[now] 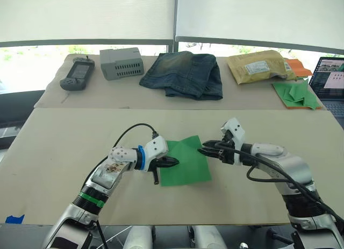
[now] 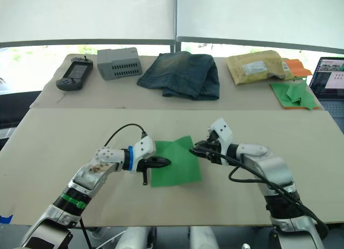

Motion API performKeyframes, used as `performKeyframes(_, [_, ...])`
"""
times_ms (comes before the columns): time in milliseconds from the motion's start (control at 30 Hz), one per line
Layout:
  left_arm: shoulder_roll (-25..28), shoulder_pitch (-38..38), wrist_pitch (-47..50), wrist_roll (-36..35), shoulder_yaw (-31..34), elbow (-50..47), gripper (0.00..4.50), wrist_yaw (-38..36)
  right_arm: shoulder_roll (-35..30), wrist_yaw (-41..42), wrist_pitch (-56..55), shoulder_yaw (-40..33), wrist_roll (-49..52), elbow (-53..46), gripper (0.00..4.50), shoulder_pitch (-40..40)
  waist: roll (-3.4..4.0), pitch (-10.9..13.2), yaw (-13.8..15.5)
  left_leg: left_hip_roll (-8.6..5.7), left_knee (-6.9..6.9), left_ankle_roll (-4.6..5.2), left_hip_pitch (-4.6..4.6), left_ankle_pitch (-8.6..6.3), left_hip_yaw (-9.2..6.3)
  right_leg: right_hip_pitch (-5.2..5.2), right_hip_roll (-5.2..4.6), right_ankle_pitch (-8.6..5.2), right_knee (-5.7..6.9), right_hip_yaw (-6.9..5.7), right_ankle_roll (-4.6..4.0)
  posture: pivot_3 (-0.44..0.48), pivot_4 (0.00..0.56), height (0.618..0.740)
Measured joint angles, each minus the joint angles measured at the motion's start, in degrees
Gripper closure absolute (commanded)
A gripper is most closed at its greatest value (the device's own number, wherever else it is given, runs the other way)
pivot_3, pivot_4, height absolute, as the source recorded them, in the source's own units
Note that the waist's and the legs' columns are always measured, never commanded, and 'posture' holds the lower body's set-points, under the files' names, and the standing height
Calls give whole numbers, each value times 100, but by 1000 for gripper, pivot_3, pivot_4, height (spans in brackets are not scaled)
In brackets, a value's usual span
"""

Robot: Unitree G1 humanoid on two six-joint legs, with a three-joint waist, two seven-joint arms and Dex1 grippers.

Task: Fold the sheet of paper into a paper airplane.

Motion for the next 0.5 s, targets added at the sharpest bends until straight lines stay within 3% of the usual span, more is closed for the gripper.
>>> performKeyframes(367, [-6,3,-37,6,-8,6,4500,7,353,-334,153,-210,130,14,2577,-107,0,0,6,1,-1,0,0,0,0,0,1,0,0,-1,0,0,150,728])
performKeyframes(500, [-6,4,-38,8,-8,4,4500,9,508,-427,342,-174,163,69,3748,-174,0,0,5,2,-1,0,-1,0,-1,-1,2,0,0,-1,-1,0,150,728])
